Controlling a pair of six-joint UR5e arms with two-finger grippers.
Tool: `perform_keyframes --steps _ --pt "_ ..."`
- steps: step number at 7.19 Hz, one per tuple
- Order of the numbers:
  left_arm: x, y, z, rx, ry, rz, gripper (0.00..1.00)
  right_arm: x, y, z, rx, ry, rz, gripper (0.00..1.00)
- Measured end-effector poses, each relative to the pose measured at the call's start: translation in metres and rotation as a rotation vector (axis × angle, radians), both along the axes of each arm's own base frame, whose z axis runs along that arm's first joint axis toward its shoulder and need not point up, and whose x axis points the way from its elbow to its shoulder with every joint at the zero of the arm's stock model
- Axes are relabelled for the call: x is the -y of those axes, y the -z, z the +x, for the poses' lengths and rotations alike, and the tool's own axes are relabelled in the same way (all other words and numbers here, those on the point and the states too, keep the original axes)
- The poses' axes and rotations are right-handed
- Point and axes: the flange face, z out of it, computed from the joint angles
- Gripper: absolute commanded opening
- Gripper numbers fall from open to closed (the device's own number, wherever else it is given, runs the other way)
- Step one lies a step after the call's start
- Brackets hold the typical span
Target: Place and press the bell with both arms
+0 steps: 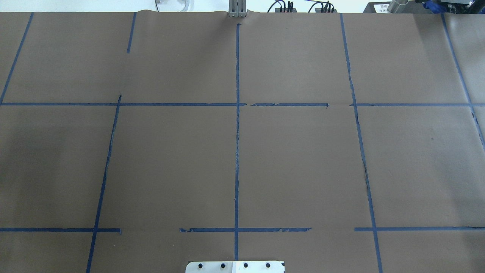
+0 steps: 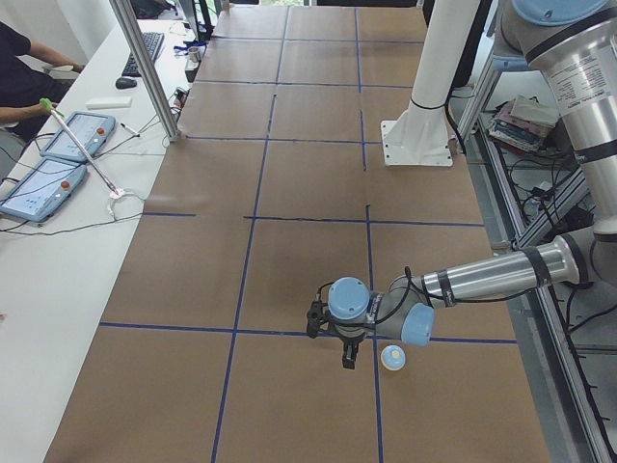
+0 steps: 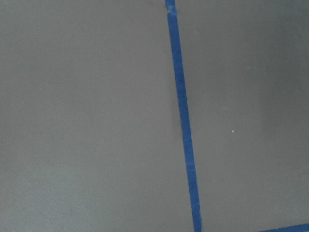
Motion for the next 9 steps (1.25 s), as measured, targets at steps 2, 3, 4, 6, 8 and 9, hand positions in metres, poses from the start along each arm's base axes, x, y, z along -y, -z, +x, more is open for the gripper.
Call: perform_keyframes --steps 2,3,4,6,8,9 --pt "-0.007 -0.005 0.024 0.006 -0.024 -0.015 1.00 0.000 0.003 -0.001 0.015 0.001 0.004 1.00" --pt "-0.018 -0.012 0.031 0.009 -0.021 -0.022 1.00 0.000 0.004 -0.001 0.018 0.001 0.007 1.00" --pt "-0.033 -0.019 0.032 0.012 -0.015 -0.033 1.00 0.001 0.005 -0.001 0.018 0.003 0.012 1.00" --pt "-0.056 -0.029 0.029 0.021 -0.020 -0.059 1.00 0.000 0.006 -0.001 0.019 0.003 0.013 1.00" --pt "-0.068 -0.039 0.035 0.036 -0.050 -0.091 1.00 -0.004 0.006 -0.001 0.020 0.004 0.009 1.00" --pt "-0.071 -0.040 0.041 0.041 -0.065 -0.103 1.00 -0.005 0.005 -0.001 0.019 0.004 0.007 1.00"
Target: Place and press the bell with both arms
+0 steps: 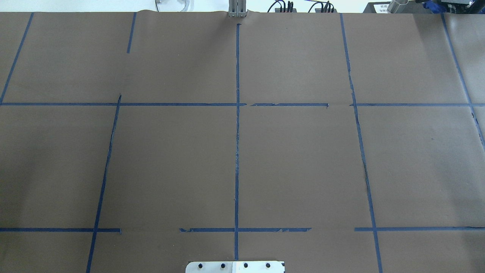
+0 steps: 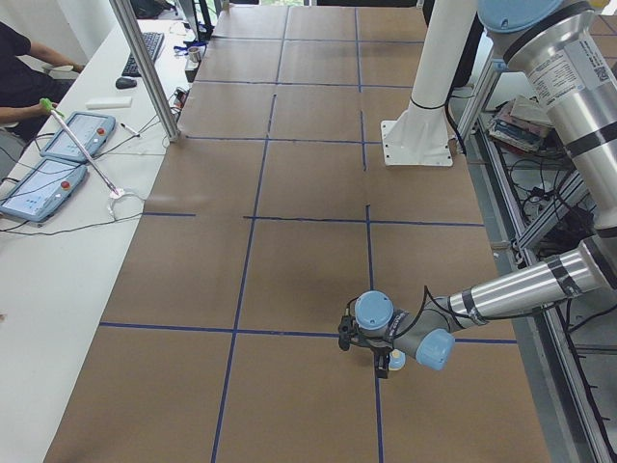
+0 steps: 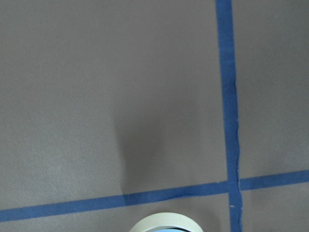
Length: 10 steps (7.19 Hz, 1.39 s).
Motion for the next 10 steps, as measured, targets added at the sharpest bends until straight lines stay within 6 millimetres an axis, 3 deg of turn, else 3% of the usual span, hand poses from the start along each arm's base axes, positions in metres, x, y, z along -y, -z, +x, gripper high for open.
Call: perform_keyframes --steps 5,7,8,9,10 --pt "-0.008 -0.010 0.006 0.025 -0.026 -0.021 0.97 0.000 0.000 0.000 0.000 0.000 0.000 1.00" --pt "-0.010 -0.015 0.005 0.032 -0.028 -0.030 0.87 0.000 0.001 0.000 0.000 0.000 0.001 1.00" --pt "-0.011 -0.016 0.005 0.034 -0.029 -0.032 0.61 0.000 0.001 0.000 0.000 0.000 0.001 1.00" --pt "-0.012 -0.017 0.004 0.036 -0.030 -0.034 0.26 0.000 0.001 0.000 0.000 0.000 0.001 1.00" --pt "-0.011 -0.017 0.005 0.034 -0.030 -0.032 0.06 0.000 0.001 0.000 0.000 0.000 0.001 1.00"
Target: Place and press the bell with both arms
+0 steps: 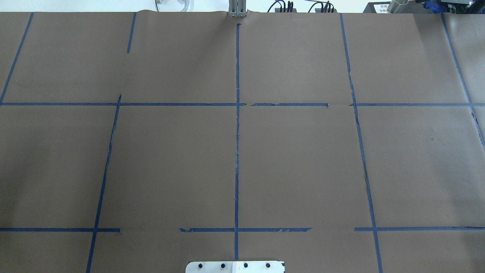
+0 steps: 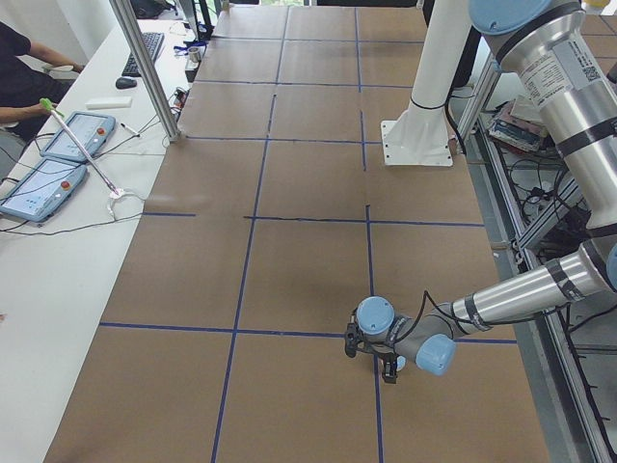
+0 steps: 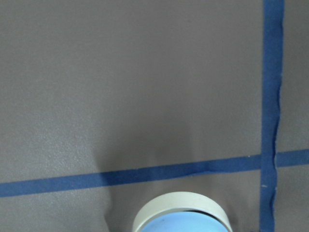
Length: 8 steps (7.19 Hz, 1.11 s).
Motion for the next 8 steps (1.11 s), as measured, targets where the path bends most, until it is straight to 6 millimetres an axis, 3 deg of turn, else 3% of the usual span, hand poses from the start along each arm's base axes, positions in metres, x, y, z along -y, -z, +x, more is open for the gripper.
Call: perform_keyframes --steps 2,3,5,6,7,8 --pt "0.007 0.014 0.005 -0.046 0.037 0.040 0.01 0.000 0.000 0.000 0.000 0.000 0.001 1.00" --pt "0.016 0.036 0.012 -0.090 0.087 0.062 0.01 0.000 0.000 0.000 0.000 0.000 0.001 1.00" --pt "0.053 0.119 0.043 -0.204 0.192 0.096 0.01 0.001 0.001 0.000 0.000 0.000 0.002 1.00" --pt "0.076 0.164 0.070 -0.263 0.233 0.090 0.01 0.001 0.001 0.000 0.000 0.000 0.003 1.00" --pt "0.102 0.212 0.117 -0.326 0.253 0.054 0.01 0.001 0.001 0.000 0.000 0.000 0.004 1.00" --pt "0.124 0.268 0.183 -0.383 0.255 -0.022 0.01 0.001 0.001 0.000 0.000 -0.001 0.002 1.00"
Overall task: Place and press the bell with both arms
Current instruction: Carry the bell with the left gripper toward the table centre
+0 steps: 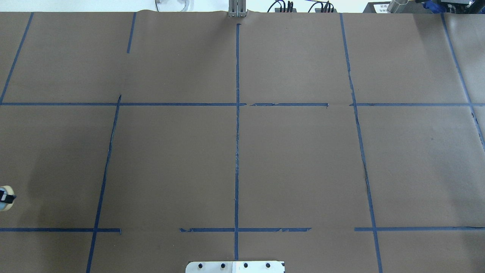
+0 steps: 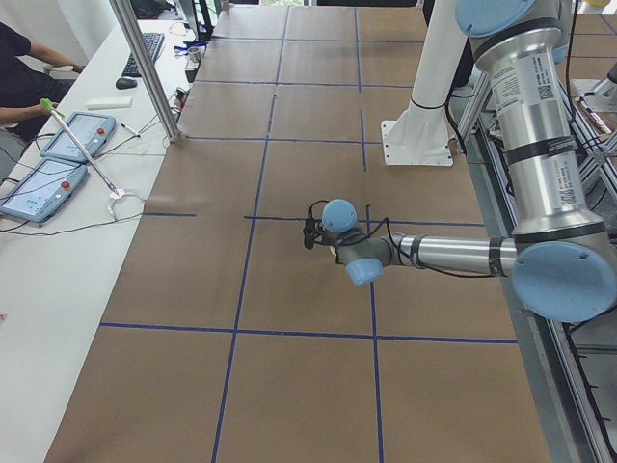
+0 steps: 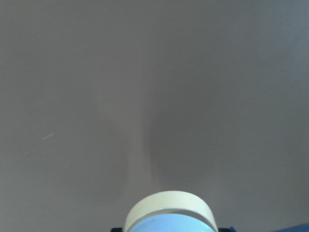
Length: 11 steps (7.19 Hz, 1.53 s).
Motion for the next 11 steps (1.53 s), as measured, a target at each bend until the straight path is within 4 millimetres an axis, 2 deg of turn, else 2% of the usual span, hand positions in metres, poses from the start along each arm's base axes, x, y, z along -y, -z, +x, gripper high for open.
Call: perform_keyframes --steps 2,3,4,5,6,7,8,10,11 --pt "0.042 0.119 0.113 -0.033 0.001 -0.127 0.01 -0.001 -0.002 0.000 0.000 -0.002 -0.008 1.00" --pt "0.066 0.192 0.172 0.022 0.026 -0.160 0.01 -0.003 -0.004 0.000 0.000 -0.002 -0.013 1.00" --pt "0.088 0.255 0.222 0.090 0.071 -0.168 0.01 -0.007 -0.006 0.000 0.000 -0.001 -0.018 1.00" --pt "0.111 0.299 0.266 0.148 0.118 -0.165 0.02 -0.009 -0.008 0.001 -0.001 0.000 -0.021 1.00" --pt "0.136 0.327 0.306 0.201 0.156 -0.165 0.02 -0.010 -0.009 0.001 -0.001 0.000 -0.022 1.00" --pt "0.155 0.342 0.336 0.246 0.179 -0.171 0.02 -0.011 -0.009 0.001 -0.001 0.000 -0.022 1.00" --pt "0.165 0.346 0.355 0.277 0.188 -0.179 0.04 -0.012 -0.008 0.001 -0.001 0.001 -0.022 1.00" --pt "0.170 0.355 0.376 0.304 0.198 -0.206 0.14 -0.017 -0.012 0.001 -0.001 0.003 -0.030 1.00" --pt "0.172 0.359 0.380 0.307 0.202 -0.213 0.27 -0.019 -0.013 0.001 -0.001 0.003 -0.034 1.00"
